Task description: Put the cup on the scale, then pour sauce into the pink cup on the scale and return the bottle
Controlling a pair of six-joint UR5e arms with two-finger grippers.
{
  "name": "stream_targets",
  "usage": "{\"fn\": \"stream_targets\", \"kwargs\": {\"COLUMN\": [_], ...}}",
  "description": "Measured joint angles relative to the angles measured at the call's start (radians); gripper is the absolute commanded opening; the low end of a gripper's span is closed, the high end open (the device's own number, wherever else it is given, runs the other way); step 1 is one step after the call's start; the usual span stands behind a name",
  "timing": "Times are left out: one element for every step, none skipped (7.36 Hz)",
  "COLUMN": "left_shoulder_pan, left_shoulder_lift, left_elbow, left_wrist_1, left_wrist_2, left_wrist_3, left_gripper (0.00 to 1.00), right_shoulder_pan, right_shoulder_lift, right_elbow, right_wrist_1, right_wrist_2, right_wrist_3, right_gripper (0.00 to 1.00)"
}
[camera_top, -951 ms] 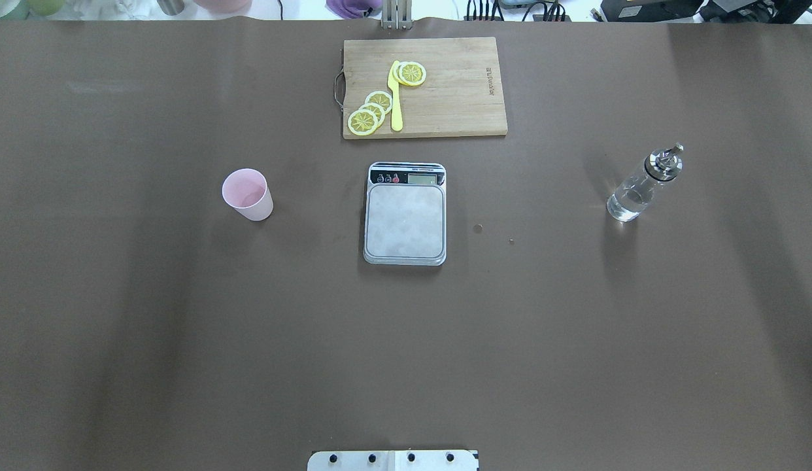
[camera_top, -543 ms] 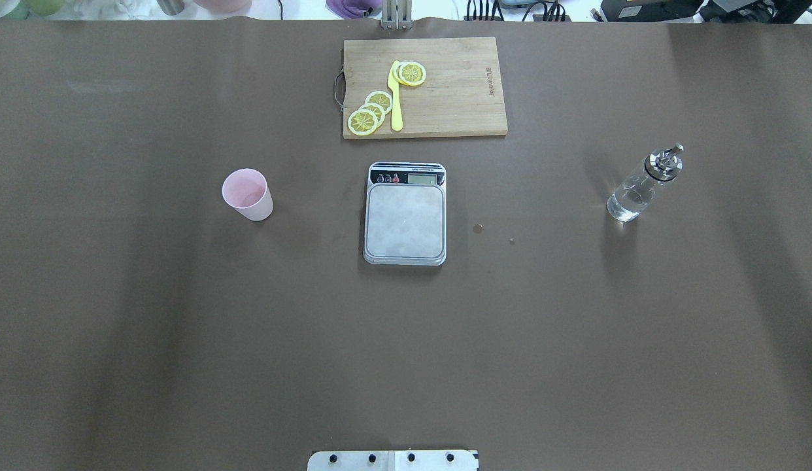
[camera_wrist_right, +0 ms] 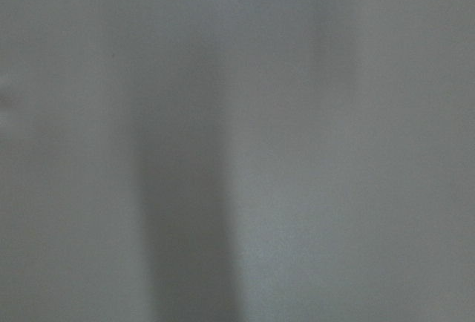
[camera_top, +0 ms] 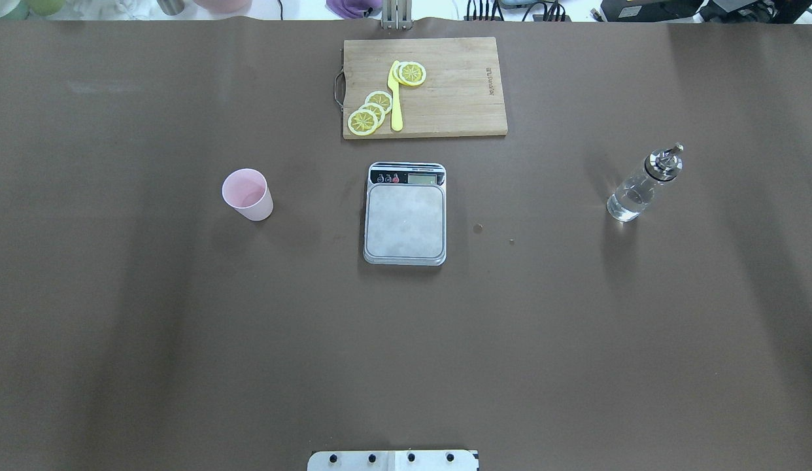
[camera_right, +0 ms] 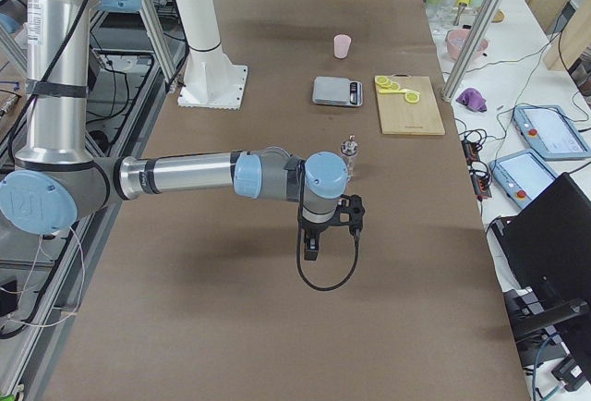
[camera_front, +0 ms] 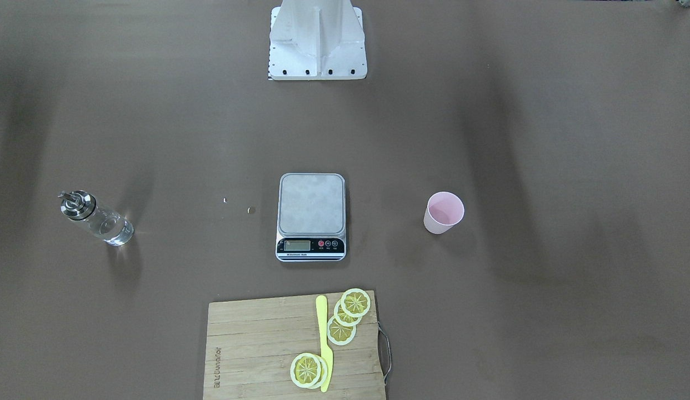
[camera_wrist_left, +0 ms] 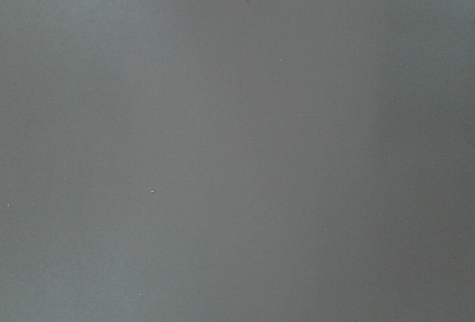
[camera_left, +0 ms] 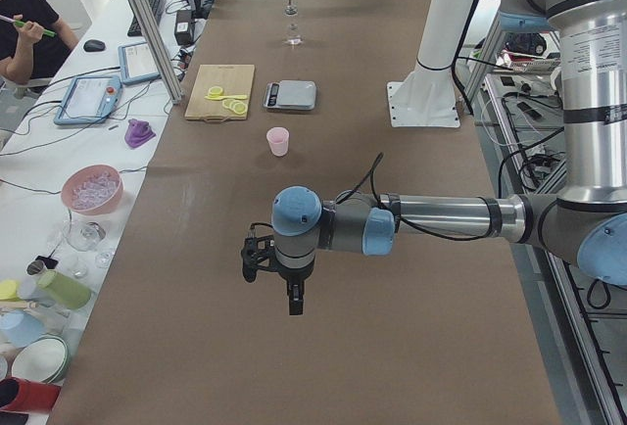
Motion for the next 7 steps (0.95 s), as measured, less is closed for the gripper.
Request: {"fn": "stream_targets", "kwargs": {"left_shoulder_pan": [0.000, 0.000, 0.000, 0.000, 0.000, 0.000, 0.002], "left_shoulder_lift": [0.000, 0.000, 0.000, 0.000, -0.002, -0.006, -0.017], "left_elbow": [0.001, 0.000, -0.001, -0.001, -0.001, -0.005, -0.007], "left_wrist_1": [0.000, -0.001, -0.001, -0.001, 0.000, 0.001, -0.001], "left_wrist_2": [0.000, 0.000, 0.000, 0.000, -0.001, -0.002, -0.003], "left_wrist_3": [0.000, 0.000, 0.000, -0.001, -0.001, -0.002, -0.002], "left_gripper": [0.98, 0.98, 0.98, 0.98, 0.98, 0.98, 0.98], "right_shoulder_pan": [0.002, 0.008, 0.016, 0.020, 0.021, 0.022, 0.022], "right_shoulder_lift": [-0.005, -0.010, -0.011, -0.011, -0.011, -0.010, -0.010], "right_elbow": [0.003, 0.008, 0.009, 0.007, 0.005, 0.004, 0.005], "right_wrist_1": [0.000, 0.000, 0.000, 0.000, 0.000, 0.000, 0.000], "right_wrist_2": [0.002, 0.002, 0.001, -0.004, -0.006, -0.008, -0.008], "right_wrist_3": [0.000, 0.000, -0.001, -0.001, -0.002, -0.002, -0.002], "right_gripper": [1.00, 1.00, 1.00, 1.00, 1.00, 1.00, 1.00]}}
